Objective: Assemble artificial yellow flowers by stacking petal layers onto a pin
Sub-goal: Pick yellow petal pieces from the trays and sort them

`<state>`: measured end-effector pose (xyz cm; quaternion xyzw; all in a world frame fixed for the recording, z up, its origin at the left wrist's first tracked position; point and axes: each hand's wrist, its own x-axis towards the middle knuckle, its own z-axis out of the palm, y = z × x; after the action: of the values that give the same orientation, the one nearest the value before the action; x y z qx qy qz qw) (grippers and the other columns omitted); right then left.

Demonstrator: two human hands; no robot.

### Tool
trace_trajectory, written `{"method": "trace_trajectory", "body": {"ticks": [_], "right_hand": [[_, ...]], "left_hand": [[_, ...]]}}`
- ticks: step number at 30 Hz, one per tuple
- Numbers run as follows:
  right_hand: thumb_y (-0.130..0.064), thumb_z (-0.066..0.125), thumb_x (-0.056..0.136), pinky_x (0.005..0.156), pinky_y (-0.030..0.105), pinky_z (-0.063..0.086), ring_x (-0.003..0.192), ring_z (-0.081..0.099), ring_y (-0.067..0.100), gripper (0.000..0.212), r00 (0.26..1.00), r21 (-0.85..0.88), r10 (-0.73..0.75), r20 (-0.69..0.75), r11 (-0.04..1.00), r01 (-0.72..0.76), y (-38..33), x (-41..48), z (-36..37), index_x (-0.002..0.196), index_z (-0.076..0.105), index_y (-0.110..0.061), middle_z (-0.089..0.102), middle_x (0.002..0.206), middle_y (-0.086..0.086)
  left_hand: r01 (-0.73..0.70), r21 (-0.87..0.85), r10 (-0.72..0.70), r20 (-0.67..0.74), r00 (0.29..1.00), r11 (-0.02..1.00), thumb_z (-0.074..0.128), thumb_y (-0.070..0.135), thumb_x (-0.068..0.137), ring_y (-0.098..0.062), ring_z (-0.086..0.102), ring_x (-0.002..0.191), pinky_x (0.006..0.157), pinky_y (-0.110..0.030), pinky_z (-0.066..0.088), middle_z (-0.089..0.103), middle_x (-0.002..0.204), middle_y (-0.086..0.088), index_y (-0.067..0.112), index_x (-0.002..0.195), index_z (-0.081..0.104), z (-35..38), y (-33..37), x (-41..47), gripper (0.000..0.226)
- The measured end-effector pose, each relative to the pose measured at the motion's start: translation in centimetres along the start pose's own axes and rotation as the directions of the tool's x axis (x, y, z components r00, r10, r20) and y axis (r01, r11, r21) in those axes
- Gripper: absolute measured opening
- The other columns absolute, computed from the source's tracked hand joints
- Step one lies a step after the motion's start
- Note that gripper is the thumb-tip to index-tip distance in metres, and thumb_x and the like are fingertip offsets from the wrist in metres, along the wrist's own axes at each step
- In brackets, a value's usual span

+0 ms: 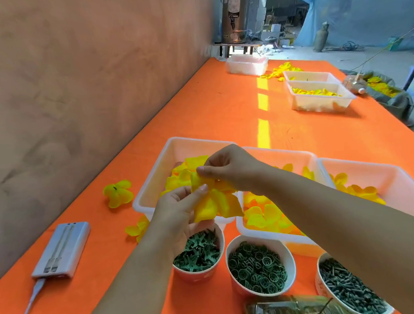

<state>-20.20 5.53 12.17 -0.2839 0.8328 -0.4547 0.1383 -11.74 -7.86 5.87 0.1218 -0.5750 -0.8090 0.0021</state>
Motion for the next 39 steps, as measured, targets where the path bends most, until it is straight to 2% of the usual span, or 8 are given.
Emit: {"method": "trace_trajectory", "body": {"ticks": [6,10,15,19,23,26,34,39], "right_hand": [[-0.015,0.066,0.095,0.06,0.032,0.031,0.063,0.041,0.018,0.029,0.968,-0.098,-0.171,-0.182,0.983,0.155,1.2,0.2,0.8,0.077,0.068,0.007,0.051,0.065,0.01],[-0.013,0.071,0.091,0.065,0.028,0.043,0.072,0.059,0.014,0.012,0.818,-0.229,-0.391,-0.422,0.919,0.321,1.2,-0.4,2.0,0.082,0.073,-0.005,0.066,0.076,0.0],[-0.017,0.061,0.095,0.063,0.037,0.047,0.068,0.062,0.03,0.018,0.789,-0.433,-0.589,-0.175,0.766,0.475,-0.4,-2.1,3.0,0.088,0.068,-0.002,0.068,0.074,0.011],[-0.023,0.055,0.096,0.054,0.029,0.033,0.054,0.039,0.016,0.022,0.747,-0.443,-0.646,-0.158,0.722,0.531,-1.8,-3.4,3.7,0.093,0.065,-0.003,0.054,0.06,0.0],[-0.019,0.059,0.097,0.05,0.014,0.026,0.046,0.04,0.005,0.013,0.841,-0.215,-0.428,-0.331,0.902,0.375,-1.9,-1.9,3.0,0.089,0.064,-0.01,0.039,0.051,-0.012],[-0.02,0.059,0.098,0.059,0.028,0.036,0.059,0.049,0.008,0.013,0.925,-0.17,-0.146,-0.35,0.981,0.091,-0.4,0.5,1.7,0.108,0.062,-0.013,0.054,0.067,-0.003],[-0.005,0.058,0.094,0.08,0.046,0.059,0.087,0.072,0.031,0.039,0.871,0.249,0.401,-0.283,0.908,-0.337,3.2,4.4,1.7,0.13,0.044,-0.012,0.067,0.103,0.018],[-0.032,0.064,0.094,0.09,0.033,0.048,0.114,0.06,0.027,0.054,0.93,-0.274,0.189,-0.315,0.92,-0.28,2.1,4.2,2.2,0.142,0.048,-0.012,0.061,0.132,0.01]], "left_hand": [[0.004,-0.131,-0.003,0.006,1.0,0.991,0.066,0.024,0.087,-0.016,0.069,0.068,0.054,-0.029,0.059,0.072,0.088,-0.008,0.008,0.101,0.064,0.4,0.0,-0.3,0.021],[0.158,-0.308,-0.172,-0.018,0.985,0.938,0.058,0.021,0.099,-0.016,0.068,0.051,0.049,-0.027,0.059,0.072,0.073,-0.006,0.01,0.101,0.064,0.6,0.5,-0.2,0.014],[0.202,-0.332,-0.235,-0.06,0.97,0.921,0.052,0.016,0.101,-0.015,0.069,0.051,0.044,-0.03,0.058,0.073,0.065,-0.006,0.009,0.093,0.064,0.1,0.9,0.3,0.016],[0.173,-0.385,-0.248,-0.155,0.956,0.907,0.05,0.009,0.1,-0.016,0.062,0.047,0.04,-0.023,0.05,0.062,0.057,-0.006,0.015,0.076,0.055,-0.8,0.7,0.9,0.025],[0.061,-0.381,-0.204,-0.348,0.915,0.923,0.051,0.009,0.101,-0.023,0.065,0.066,0.041,-0.036,0.057,0.069,0.079,-0.01,0.015,0.092,0.062,-1.7,0.3,1.1,0.016],[0.026,-0.313,-0.163,-0.419,0.893,0.949,0.052,0.019,0.104,-0.026,0.058,0.07,0.04,-0.034,0.055,0.064,0.086,-0.013,0.018,0.089,0.062,-2.4,0.4,1.0,0.018],[0.001,-0.209,-0.084,-0.392,0.916,0.978,0.061,0.017,0.098,-0.023,0.063,0.064,0.043,-0.032,0.056,0.069,0.076,-0.006,0.018,0.091,0.063,-3.4,1.0,-0.1,0.008],[-0.045,-0.039,0.03,-0.328,0.944,0.998,0.059,0.012,0.098,-0.019,0.068,0.059,0.05,-0.031,0.054,0.073,0.072,-0.004,0.014,0.091,0.068,-3.1,0.6,-0.3,0.012]]}}
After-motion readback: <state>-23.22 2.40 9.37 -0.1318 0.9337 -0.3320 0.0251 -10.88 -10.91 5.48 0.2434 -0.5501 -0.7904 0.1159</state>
